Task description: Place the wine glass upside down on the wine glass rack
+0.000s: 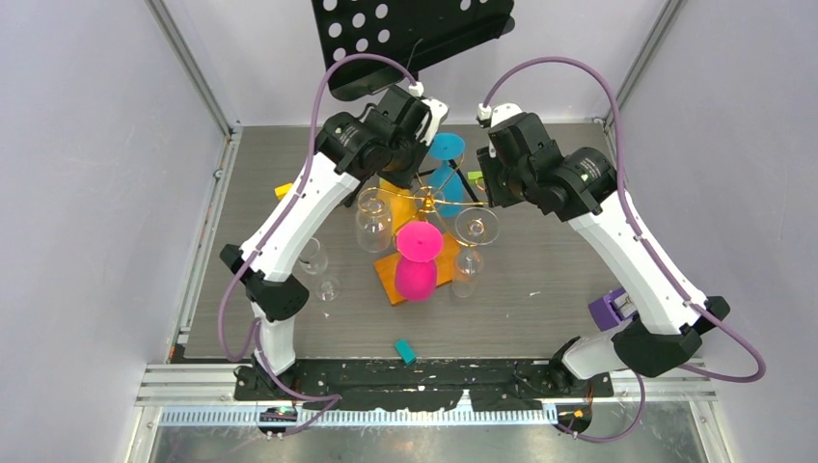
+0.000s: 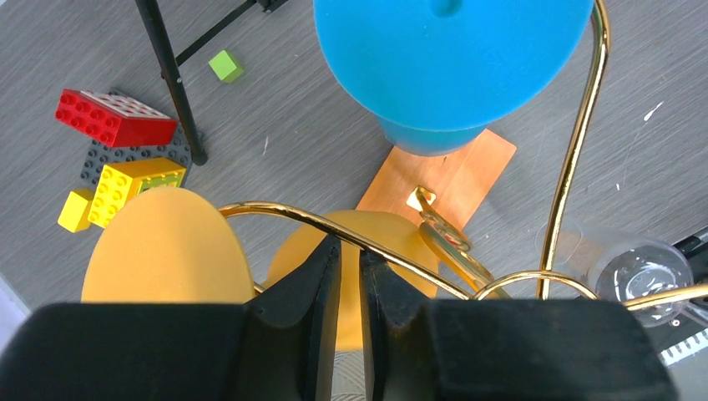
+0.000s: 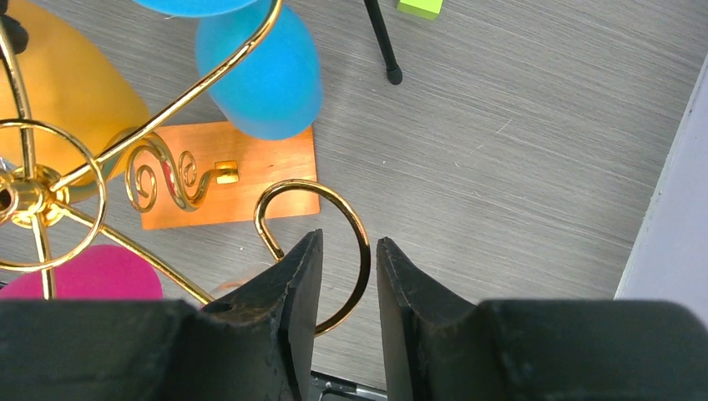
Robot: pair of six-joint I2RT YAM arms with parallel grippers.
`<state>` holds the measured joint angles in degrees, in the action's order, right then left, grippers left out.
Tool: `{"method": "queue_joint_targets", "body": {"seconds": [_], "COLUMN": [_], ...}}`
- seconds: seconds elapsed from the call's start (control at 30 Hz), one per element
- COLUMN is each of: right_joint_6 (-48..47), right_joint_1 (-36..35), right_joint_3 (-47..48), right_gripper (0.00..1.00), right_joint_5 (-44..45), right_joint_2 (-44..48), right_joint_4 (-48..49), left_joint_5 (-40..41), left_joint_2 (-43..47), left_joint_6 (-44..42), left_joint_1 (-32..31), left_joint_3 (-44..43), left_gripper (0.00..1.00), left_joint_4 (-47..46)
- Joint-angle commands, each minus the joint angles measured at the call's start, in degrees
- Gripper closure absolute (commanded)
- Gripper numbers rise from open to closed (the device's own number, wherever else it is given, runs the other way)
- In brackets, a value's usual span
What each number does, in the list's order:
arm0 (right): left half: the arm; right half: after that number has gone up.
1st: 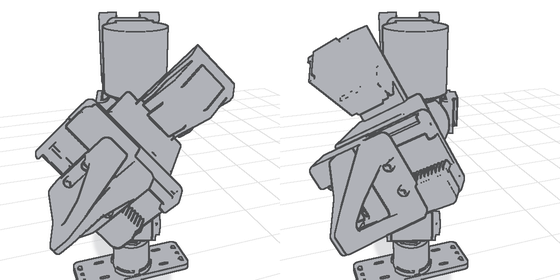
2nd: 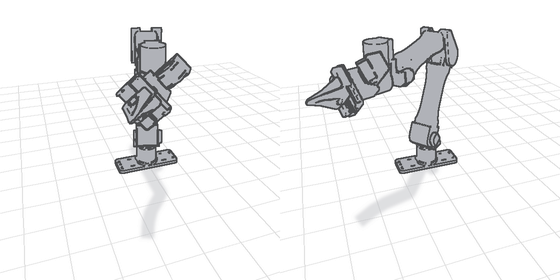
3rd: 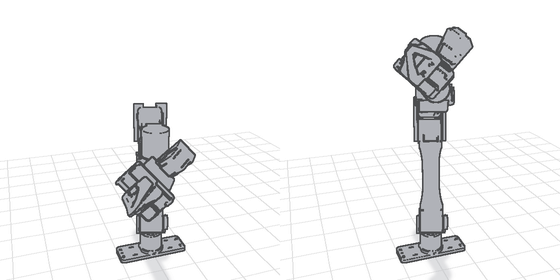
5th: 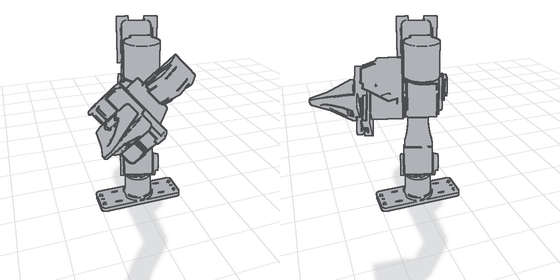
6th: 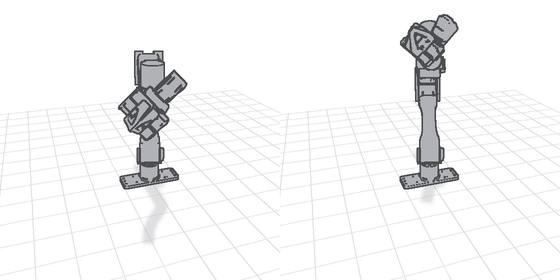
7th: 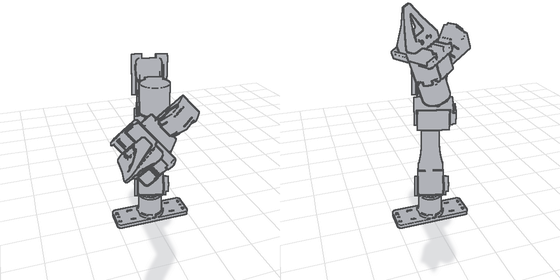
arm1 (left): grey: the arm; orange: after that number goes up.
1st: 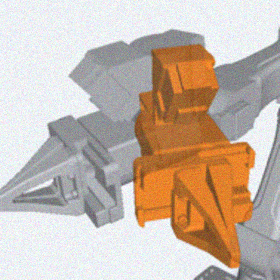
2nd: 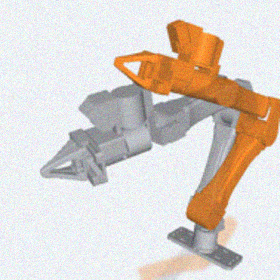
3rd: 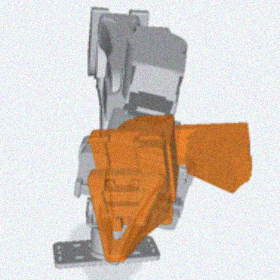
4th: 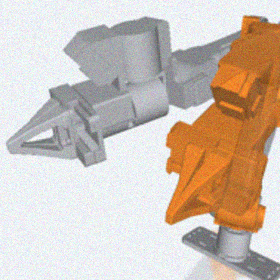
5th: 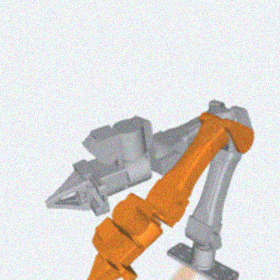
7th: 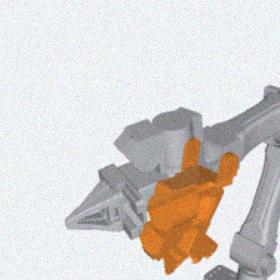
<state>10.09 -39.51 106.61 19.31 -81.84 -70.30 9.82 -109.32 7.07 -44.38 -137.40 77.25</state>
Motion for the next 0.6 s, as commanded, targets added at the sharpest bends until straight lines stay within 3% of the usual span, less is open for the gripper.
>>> {"method": "queue_joint_targets", "body": {"seconds": [0.0,0.57], "right_joint_6": [0.72,3.54], "right_joint_1": [-1.08,-7.7], "right_joint_3": [-1.87,0.39], "right_gripper": [0.64,0.68], "right_joint_5": [-1.71,-2.48], "right_joint_2": [2.7,1.49], "right_joint_4": [-6.61,-8.81], "left_joint_5": [0.81,0.28], "left_joint_2": [-1.7,-3.07], "left_joint_6": [0.84,0.84], "left_joint_1": [0.79,1.64], "left_joint_3": [-3.04,-3.66], "left_gripper": [0.82,0.82], "left_joint_4": [-4.31,-4.4]}}
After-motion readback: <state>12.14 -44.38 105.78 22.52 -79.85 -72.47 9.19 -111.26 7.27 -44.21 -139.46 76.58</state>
